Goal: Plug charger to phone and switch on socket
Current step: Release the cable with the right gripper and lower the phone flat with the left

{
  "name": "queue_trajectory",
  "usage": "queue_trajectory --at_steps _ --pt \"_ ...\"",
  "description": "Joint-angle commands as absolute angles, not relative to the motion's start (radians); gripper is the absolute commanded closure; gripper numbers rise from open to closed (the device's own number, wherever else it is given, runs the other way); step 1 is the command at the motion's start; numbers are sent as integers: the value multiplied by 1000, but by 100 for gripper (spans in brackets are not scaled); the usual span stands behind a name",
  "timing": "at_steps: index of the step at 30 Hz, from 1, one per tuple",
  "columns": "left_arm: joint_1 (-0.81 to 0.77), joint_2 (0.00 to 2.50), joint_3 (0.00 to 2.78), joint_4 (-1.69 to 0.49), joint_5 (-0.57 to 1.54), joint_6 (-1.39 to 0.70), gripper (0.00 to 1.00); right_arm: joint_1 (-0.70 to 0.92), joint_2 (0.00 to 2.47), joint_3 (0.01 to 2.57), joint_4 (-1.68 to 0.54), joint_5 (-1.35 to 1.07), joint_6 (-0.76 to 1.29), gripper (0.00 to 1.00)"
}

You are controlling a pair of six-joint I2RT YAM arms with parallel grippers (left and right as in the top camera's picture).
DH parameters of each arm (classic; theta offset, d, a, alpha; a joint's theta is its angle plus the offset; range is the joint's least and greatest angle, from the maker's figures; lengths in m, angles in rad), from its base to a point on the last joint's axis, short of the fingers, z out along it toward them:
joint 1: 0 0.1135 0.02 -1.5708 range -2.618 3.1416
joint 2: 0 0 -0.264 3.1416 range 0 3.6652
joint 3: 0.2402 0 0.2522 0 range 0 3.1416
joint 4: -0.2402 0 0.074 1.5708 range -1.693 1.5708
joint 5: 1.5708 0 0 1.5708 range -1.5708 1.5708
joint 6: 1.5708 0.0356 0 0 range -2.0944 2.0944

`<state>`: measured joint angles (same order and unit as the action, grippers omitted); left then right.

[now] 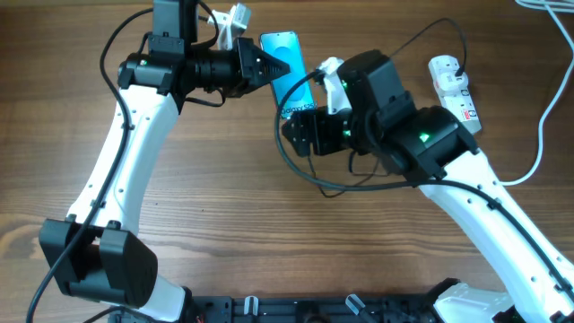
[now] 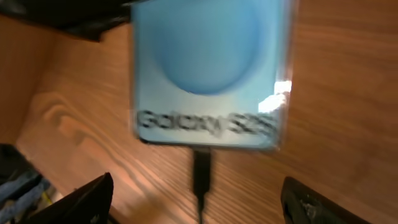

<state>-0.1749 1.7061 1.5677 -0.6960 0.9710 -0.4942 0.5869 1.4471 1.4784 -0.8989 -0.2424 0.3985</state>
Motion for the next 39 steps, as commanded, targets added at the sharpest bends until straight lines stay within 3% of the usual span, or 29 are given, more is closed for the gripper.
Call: queue_trajectory --at_steps 1,3,9,17,39 --pt "-175 1699 1565 -754 792 -414 96 529 1422 1498 -944 -179 426 9" --pt "-175 1705 1565 -821 672 -382 96 482 1422 1498 -986 -173 418 0" --pt "-188 1823 1561 -936 667 -290 96 358 1423 1497 -1045 -115 419 0" --pt "-280 2037 1561 -788 845 -291 96 339 1431 1467 -1100 -46 419 0" --pt "-368 2288 1561 -661 833 -273 96 339 1454 1464 -1073 -52 426 0"
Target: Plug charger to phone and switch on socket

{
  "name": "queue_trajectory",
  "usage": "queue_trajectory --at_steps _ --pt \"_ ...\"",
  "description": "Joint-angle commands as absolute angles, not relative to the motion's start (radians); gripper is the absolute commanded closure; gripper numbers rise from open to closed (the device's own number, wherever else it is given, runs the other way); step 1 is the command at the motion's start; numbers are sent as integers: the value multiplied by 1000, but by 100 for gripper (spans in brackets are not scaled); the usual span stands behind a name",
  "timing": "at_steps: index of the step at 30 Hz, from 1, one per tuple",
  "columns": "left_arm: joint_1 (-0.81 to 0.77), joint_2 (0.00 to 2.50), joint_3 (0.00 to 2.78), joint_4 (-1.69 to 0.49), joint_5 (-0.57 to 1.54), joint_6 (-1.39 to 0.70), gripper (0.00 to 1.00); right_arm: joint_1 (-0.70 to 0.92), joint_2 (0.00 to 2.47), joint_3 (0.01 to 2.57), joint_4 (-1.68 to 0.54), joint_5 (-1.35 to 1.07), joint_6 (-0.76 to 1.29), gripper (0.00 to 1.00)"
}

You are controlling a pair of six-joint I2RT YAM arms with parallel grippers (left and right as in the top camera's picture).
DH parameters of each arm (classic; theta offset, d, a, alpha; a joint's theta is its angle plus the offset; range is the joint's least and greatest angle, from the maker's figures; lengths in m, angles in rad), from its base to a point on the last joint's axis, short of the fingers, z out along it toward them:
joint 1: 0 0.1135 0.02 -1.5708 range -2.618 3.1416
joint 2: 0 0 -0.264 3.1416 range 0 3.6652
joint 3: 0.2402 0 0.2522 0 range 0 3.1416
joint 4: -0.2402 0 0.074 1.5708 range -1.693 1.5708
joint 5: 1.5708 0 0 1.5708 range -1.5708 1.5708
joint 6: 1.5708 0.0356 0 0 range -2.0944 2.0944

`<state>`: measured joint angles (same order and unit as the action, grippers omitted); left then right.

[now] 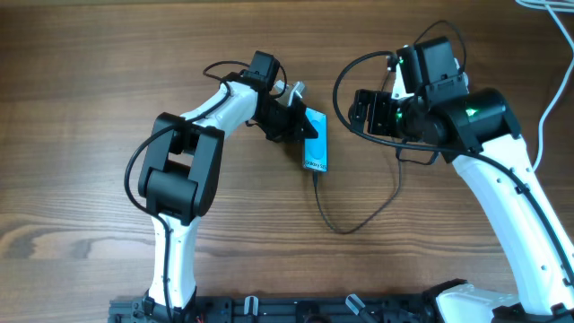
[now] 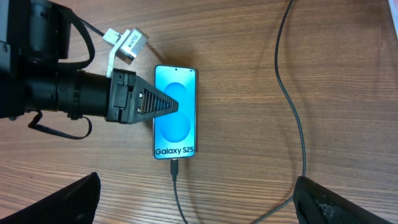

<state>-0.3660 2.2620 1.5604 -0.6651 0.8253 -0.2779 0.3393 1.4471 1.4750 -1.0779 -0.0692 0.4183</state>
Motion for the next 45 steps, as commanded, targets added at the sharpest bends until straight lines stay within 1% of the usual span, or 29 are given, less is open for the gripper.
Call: queue_trajectory --at_steps 1,2,3,6,9,11,12,13,14,15,18,19,22,25,28,31,33,36,39,40,42,45 --pt "-368 2288 1561 -661 821 -273 94 339 1454 1464 -1074 -52 426 0" --pt "-368 2288 1561 -661 810 -273 92 339 1454 1464 -1073 -52 426 0" --pt "-368 2288 1561 -662 794 -273 85 339 1454 1464 -1074 -52 426 0" --pt "-368 2288 1561 -665 753 -273 84 339 1454 1464 -1075 -52 426 0" --pt "-368 2288 1561 -665 719 -273 75 339 1456 1464 -1076 -52 425 0" --pt "-368 2288 1561 -672 701 -273 75 339 1460 1464 -1071 -52 424 0" --pt "-368 2288 1561 -674 696 -273 71 339 1465 1464 -1070 -52 424 0" --pt "-368 2288 1561 -675 696 -273 63 339 1469 1464 -1071 -52 421 0" --pt "-368 2288 1561 -677 696 -273 58 339 1477 1464 -1075 -52 420 0" --pt "-368 2288 1561 -683 691 -273 55 339 1481 1464 -1080 -52 419 0" --pt "-368 2287 1561 -704 654 -273 53 339 1483 1464 -1092 -52 419 0" --pt "-368 2287 1562 -716 634 -273 48 339 1483 1464 -1093 -52 419 0" --pt "-360 2283 1562 -747 615 -272 15 339 1483 1464 -1102 -51 418 0" --pt "-330 2247 1562 -781 614 -271 1 337 1483 1464 -1110 -40 419 0" --pt "-291 2155 1562 -823 564 -268 0 320 1483 1465 -1118 -40 417 0" --pt "-257 1990 1562 -870 401 -269 0 252 1483 1491 -1132 -51 399 1" --pt "-252 1890 1562 -894 280 -270 0 168 1500 1546 -1171 -122 300 1" --pt "-252 1774 1562 -899 150 -269 0 12 1590 1717 -1282 -120 238 0" --pt "-252 1740 1562 -900 131 -269 0 -85 1658 1813 -1285 -102 202 1" --pt "-252 1739 1562 -900 131 -269 0 -127 1681 1825 -1248 -56 220 0" --pt "-252 1741 1562 -900 132 -269 0 -215 1740 1824 -1160 94 367 0" --pt "-252 1741 1562 -899 133 -269 0 -300 1854 1824 -1070 135 445 0"
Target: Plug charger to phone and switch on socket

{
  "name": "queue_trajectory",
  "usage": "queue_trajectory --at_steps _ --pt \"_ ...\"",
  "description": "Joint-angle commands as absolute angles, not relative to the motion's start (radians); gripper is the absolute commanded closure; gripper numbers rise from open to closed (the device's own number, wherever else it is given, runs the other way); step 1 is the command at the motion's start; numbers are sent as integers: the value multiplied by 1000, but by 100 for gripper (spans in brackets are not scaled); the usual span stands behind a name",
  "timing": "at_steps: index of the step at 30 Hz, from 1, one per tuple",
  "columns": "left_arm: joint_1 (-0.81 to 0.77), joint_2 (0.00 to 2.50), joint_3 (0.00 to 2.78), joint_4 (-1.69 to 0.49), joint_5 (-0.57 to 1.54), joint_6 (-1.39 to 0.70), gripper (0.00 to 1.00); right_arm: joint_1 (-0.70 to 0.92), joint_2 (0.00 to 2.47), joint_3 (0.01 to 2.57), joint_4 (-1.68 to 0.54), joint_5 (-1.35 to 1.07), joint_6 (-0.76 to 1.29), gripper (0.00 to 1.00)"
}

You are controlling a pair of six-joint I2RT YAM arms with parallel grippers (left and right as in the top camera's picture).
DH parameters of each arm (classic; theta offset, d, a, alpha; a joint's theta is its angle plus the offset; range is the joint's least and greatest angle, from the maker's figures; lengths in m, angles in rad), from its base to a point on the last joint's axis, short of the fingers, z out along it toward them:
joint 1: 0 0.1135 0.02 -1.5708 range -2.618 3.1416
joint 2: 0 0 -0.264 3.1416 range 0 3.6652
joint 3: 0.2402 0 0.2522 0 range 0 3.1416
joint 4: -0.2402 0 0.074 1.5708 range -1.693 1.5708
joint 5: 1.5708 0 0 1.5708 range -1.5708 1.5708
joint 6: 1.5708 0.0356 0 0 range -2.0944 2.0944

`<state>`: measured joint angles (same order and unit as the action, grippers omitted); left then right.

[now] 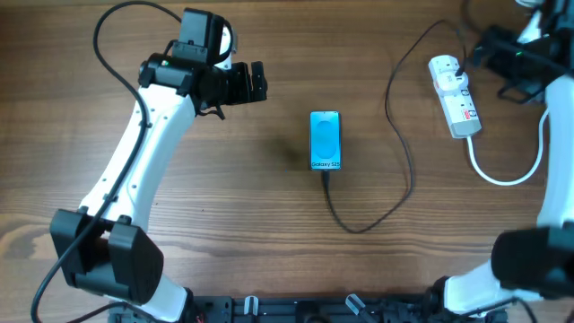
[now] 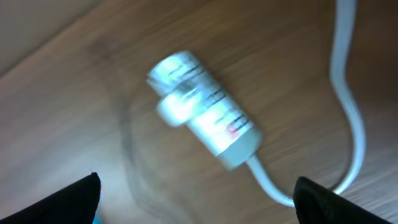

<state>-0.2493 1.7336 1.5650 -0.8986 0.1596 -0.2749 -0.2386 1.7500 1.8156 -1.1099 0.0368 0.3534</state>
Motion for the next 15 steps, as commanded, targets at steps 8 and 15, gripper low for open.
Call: queue_trajectory --at_steps 8,15 --pt "-252 1741 1562 -899 133 -269 0 -368 2081 1824 -950 139 452 0" --pt "-252 1741 1562 -899 133 -269 0 -370 2228 1824 -883 135 447 0"
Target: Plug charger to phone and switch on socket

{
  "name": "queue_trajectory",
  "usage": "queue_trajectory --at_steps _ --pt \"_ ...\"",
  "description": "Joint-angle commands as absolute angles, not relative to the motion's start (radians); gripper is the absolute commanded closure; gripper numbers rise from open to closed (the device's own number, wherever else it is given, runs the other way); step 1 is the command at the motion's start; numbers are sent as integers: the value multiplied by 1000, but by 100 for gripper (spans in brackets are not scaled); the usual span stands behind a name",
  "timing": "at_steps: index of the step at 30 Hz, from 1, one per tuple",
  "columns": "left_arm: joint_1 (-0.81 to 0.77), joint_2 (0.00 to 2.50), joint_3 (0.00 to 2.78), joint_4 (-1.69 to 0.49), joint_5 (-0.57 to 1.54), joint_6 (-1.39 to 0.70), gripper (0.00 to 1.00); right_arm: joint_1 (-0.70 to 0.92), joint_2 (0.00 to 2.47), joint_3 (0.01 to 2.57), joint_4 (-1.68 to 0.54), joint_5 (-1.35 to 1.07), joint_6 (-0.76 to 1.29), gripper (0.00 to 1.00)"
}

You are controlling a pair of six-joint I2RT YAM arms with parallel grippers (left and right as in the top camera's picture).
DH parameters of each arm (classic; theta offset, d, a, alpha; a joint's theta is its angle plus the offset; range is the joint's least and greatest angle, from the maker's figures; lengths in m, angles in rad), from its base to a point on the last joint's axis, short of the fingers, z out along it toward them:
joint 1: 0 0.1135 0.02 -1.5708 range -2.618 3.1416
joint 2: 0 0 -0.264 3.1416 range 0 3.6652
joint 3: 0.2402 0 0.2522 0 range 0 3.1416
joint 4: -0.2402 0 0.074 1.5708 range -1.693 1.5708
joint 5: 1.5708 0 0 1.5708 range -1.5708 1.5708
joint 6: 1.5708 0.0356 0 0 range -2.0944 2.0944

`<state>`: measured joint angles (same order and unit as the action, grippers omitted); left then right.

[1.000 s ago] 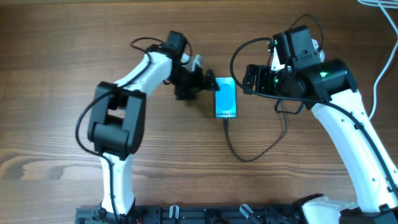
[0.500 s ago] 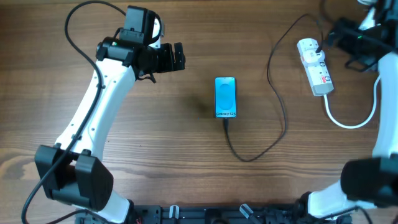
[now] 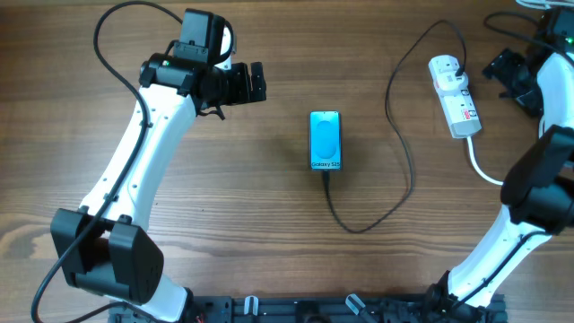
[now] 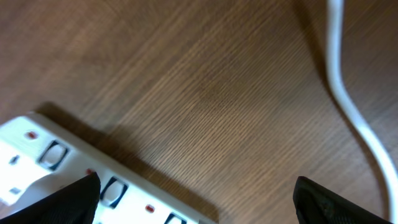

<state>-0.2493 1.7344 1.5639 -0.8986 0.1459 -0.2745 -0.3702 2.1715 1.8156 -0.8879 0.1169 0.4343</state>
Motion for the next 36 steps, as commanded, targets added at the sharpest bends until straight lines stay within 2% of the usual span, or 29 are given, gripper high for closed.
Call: queue_trajectory --at_steps 1,15,36 --pt "-252 1741 1562 -899 133 -269 0 -370 2241 1820 -879 135 448 0" --pt "-252 1741 1562 -899 133 -269 1 -364 2308 1774 -823 -39 444 1" --pt "-252 1741 1562 -899 133 -269 0 -364 2307 1782 -870 -87 441 0"
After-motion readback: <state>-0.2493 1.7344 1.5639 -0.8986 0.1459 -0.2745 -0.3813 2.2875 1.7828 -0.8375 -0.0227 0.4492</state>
